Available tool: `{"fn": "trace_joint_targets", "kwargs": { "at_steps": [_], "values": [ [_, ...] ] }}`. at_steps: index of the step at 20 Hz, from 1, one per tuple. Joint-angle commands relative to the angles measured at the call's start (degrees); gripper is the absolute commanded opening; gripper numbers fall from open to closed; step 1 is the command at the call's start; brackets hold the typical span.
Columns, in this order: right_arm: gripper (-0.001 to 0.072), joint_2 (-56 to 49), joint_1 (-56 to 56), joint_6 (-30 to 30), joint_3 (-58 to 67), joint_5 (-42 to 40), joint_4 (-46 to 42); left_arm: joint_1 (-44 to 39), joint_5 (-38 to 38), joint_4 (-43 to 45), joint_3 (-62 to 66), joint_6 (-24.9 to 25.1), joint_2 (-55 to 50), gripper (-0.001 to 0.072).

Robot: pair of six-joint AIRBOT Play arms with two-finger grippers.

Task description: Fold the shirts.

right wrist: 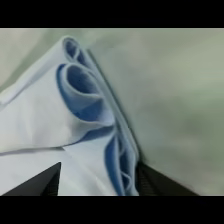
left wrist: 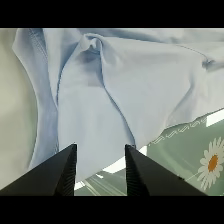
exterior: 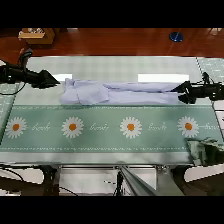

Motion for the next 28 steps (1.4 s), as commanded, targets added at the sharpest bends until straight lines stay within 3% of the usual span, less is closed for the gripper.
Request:
{"fn": "trace_joint_targets", "kwargs": {
  "at_steps": [1, 2, 3, 4, 5, 6, 7, 12, 18, 21, 28],
  "values": [
    [0.0488, -2.3, 4.1, -0.8, 0.0, -1.6, 1.3, -1.0, 0.0, 0.1, 0.0, 0.1, -0.2, 0.0369],
    [0.0464, -2.3, 5.1, -1.0, 0.0, -2.1, 1.8, -1.3, 0.0, 0.1, 0.0, 0.1, -0.2, 0.0369],
    [0.0314, -2.2, 5.4, -2.1, 0.0, -2.1, 3.6, -1.6, -0.1, 0.1, 0.0, 0.1, -0.3, 0.0368],
    [0.0033, -2.0, 5.3, -3.3, 0.2, -1.5, 5.9, -1.9, -0.3, 0.1, 0.0, 0.1, -0.3, 0.0314],
    [0.0021, -1.4, 4.7, -3.6, 0.6, -0.5, 8.3, -2.1, -0.9, 0.0, 0.0, 0.1, -0.3, 0.017],
    [0.0022, -0.3, 4.1, -5.1, 1.1, 1.2, 10.6, -2.1, -1.8, -0.2, 0.0, 0.1, -0.3, 0.0077],
    [0.0021, 1.3, 3.6, -6.3, 1.7, 2.7, 11.8, -2.1, -2.9, -0.8, 0.0, 0.0, -0.3, 0.0031],
    [0.0021, 14.6, 1.5, -5.5, 5.2, 10.6, 8.9, -5.2, -6.5, -10.7, 0.0, -1.6, -0.3, 0.0023],
    [0.0021, 29.1, 0.6, -0.5, 5.2, 17.0, 5.2, -20.5, -3.4, -13.1, 0.0, -1.9, -0.5, 0.0024],
    [0.0021, 33.9, 0.6, 1.2, 5.2, 20.4, 2.1, -28.3, 1.0, -13.1, 0.0, -4.7, -0.5, 0.0024],
    [0.0021, 40.8, 0.6, 4.8, 5.2, 26.1, 0.2, -44.6, 15.3, -13.1, 0.0, -6.0, -1.7, 0.0024]
  ]
}}
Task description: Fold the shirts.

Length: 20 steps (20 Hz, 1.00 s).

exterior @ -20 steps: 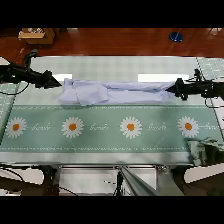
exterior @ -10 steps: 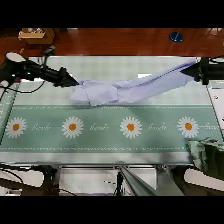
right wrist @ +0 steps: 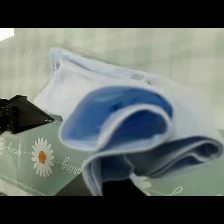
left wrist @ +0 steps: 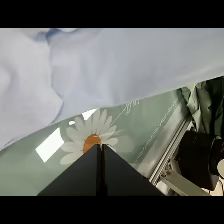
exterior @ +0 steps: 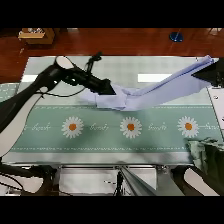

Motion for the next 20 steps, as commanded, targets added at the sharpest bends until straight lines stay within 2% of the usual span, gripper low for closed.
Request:
{"fn": "trace_joint_targets", "kwargs": {
  "at_steps": [1, 5, 7, 15, 18, 20],
  "values": [
    [0.0021, 3.3, 0.0, 1.7, 0.1, 2.4, -0.9, -7.4, 7.5, -0.1, 0.0, -0.7, -1.2, 0.0024],
    [0.0021, 4.5, 0.0, 2.4, 0.1, 4.6, -0.9, -9.9, 8.0, -1.1, 0.0, -3.1, -4.6, 0.0024],
    [0.0021, 5.2, 0.0, 3.1, 0.1, 5.4, -0.8, -10.4, 8.1, -5.0, 0.0, -3.2, -7.0, 0.0024],
    [0.0021, 7.8, 0.0, 3.9, 0.0, 6.6, -1.5, -16.4, 9.5, -18.8, 0.1, -1.9, -15.6, 0.0023],
    [0.0022, 7.8, 0.0, 3.9, 0.0, 6.6, -4.3, -19.9, 9.8, -25.9, 0.1, 1.6, -16.7, 0.0023],
    [0.0021, 7.8, 0.0, 3.9, 0.1, 6.5, -4.7, -22.2, 12.0, -26.8, 0.1, 1.6, -16.9, 0.0023]
  ]
}}
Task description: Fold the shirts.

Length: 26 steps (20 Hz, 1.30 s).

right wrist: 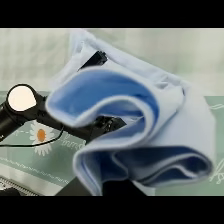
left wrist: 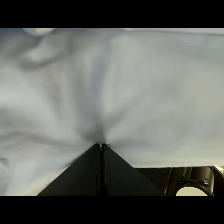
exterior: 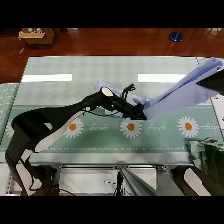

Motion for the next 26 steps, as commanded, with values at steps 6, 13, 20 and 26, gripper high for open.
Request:
{"fn": "trace_joint_targets", "kwargs": {
  "at_steps": [6, 13, 20, 26],
  "values": [
    [0.0021, 0.1, 0.0, 0.1, 0.0, 0.4, -1.9, -0.5, 1.0, -7.3, 0.8, 3.7, -0.5, 0.002],
    [0.0021, 0.1, 7.2, 0.8, 0.0, -6.6, -4.6, 24.4, -13.4, 3.5, 0.8, 7.4, 16.3, 0.002],
    [0.0021, -2.4, 30.3, 9.3, -1.4, -29.2, -15.4, 47.8, -34.4, 11.6, 0.7, 7.3, 32.0, 0.002],
    [0.0022, -16.9, 46.7, 11.8, -1.4, -41.2, -17.5, 50.2, -36.2, 11.6, -1.5, 7.3, 38.9, 0.0021]
  ]
}}
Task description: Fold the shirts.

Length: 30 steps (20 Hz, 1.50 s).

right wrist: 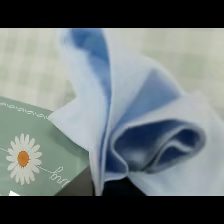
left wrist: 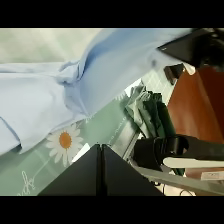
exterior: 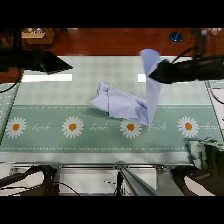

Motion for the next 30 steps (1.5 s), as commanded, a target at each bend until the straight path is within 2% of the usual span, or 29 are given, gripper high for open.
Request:
{"fn": "trace_joint_targets", "kwargs": {
  "at_steps": [1, 5, 9, 12, 13, 15, 16, 17, 18, 21, 23, 26, 28, 29, 30],
  "values": [
    [0.0021, -8.4, 9.2, 2.3, 0.0, -11.7, -1.5, 1.2, -2.4, 0.7, -1.4, 0.0, 3.8, 0.0021],
    [0.0021, -15.6, 14.6, 4.4, 0.0, -21.2, 1.9, 1.2, -5.2, 1.4, -1.7, 0.1, 4.4, 0.0021],
    [0.0021, -18.8, 17.9, 4.4, 0.0, -28.2, 4.8, 1.2, -5.1, 10.3, -1.7, 0.1, 4.4, 0.0021],
    [0.0023, -20.3, 19.3, 5.6, 0.0, -29.7, 4.8, 1.2, -4.6, 14.9, -1.7, 0.0, 4.4, 0.002],
    [0.0056, -20.9, 19.5, 5.6, 0.0, -29.8, 5.1, 1.4, -4.5, 15.1, -1.7, 0.0, 4.4, 0.0021],
    [0.0315, -21.6, 19.6, 5.4, 0.0, -29.8, 7.8, 2.1, -4.0, 15.3, -1.6, 0.0, 4.4, 0.002],
    [0.0417, -21.7, 19.6, 5.0, 0.0, -29.8, 7.8, 2.8, -3.5, 15.3, -1.6, 0.0, 4.4, 0.002],
    [0.0473, -21.6, 19.5, 4.5, 0.0, -29.8, 7.8, 3.7, -3.0, 15.3, -1.6, 0.0, 4.4, 0.002],
    [0.0494, -21.4, 19.5, 3.8, 0.0, -29.7, 7.7, 4.5, -2.4, 15.3, -1.6, 0.0, 4.4, 0.002],
    [0.0495, -19.1, 18.1, 1.4, 0.1, -28.9, 7.5, 6.4, -1.9, 15.3, -1.6, 0.0, 4.3, 0.002],
    [0.0494, -15.1, 14.4, -1.2, 0.1, -23.7, 5.8, 6.7, -1.9, 15.6, -1.6, 0.0, 4.3, 0.0021],
    [0.048, -7.7, 4.5, -1.5, 0.1, -7.0, -8.2, 6.7, -1.5, 20.0, -1.6, 0.0, 4.3, 0.0021],
    [0.0357, -4.2, -3.0, -2.4, 0.1, 8.6, -22.9, 6.7, -1.5, 28.1, -1.6, -1.3, 4.3, 0.0021],
    [0.0339, -3.4, -6.3, -3.2, -0.2, 14.9, -29.1, 6.7, -1.5, 32.9, -1.6, -3.5, 4.3, 0.0021],
    [0.034, -2.9, -10.2, -5.1, -1.6, 18.8, -31.7, 6.7, -1.5, 37.6, -1.6, -5.3, 4.2, 0.0022]
  ]
}}
